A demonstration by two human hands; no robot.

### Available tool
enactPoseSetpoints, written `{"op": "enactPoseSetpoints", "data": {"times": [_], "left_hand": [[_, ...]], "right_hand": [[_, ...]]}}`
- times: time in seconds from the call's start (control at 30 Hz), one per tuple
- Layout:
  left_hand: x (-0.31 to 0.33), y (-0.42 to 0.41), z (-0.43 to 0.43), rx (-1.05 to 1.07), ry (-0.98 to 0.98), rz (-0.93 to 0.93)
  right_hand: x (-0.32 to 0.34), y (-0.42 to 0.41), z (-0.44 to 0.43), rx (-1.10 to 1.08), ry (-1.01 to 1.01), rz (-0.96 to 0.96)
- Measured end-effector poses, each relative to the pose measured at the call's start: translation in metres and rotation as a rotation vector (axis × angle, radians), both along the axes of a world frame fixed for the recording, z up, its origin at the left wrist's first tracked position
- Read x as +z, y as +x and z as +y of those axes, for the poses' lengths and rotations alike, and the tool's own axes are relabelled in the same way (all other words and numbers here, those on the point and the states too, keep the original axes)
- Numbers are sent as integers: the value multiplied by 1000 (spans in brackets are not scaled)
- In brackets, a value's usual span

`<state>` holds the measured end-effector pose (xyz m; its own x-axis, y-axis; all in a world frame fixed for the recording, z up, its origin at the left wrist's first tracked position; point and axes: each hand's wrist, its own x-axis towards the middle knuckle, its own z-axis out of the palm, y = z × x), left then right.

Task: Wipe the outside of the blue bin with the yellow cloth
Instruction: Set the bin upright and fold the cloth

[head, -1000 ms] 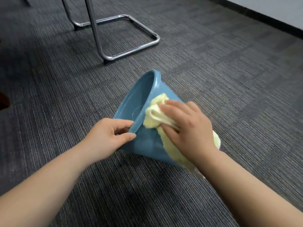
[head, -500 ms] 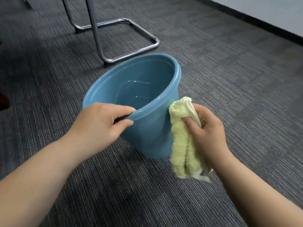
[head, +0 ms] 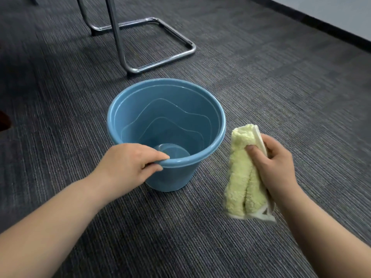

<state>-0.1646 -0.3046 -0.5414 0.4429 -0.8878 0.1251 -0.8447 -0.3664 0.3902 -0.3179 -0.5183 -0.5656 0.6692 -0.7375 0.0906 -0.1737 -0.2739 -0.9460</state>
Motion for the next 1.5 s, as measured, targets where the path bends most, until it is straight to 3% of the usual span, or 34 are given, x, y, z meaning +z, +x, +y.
{"op": "enactPoseSetpoints", "data": {"times": [0.13, 0.4, 0.6, 0.7, 0.8, 0.93, 1.07, 1.27, 1.37, 1.5], "left_hand": [[-12, -3, 1, 30, -43, 340], [-9, -8, -2, 136, -127, 439], [27, -21, -38, 190, -355, 683], [45, -28, -67, 129, -339, 763], [62, -35, -92, 106, -282, 889], [97, -46, -110, 140, -382, 1123], [158, -51, -107, 329, -510, 1179], [283, -47, -80, 476, -431, 1294], [350, -51, -66, 548, -464, 1303], [440, -59, -46, 547, -452, 1378]], "right_hand": [[0, -9, -9, -34, 1, -31], [8, -15, -12, -71, -83, -47], [35, -5, -5, -147, -419, -22], [55, 4, 1, -225, -631, -33], [74, 12, 12, -234, -700, -47], [115, 20, 17, -187, -658, 45], [180, 26, 25, -71, -565, 91], [309, 12, 43, 152, -311, 95], [386, 6, 51, 118, -96, 75], [472, -8, 62, 25, 42, 104]]}}
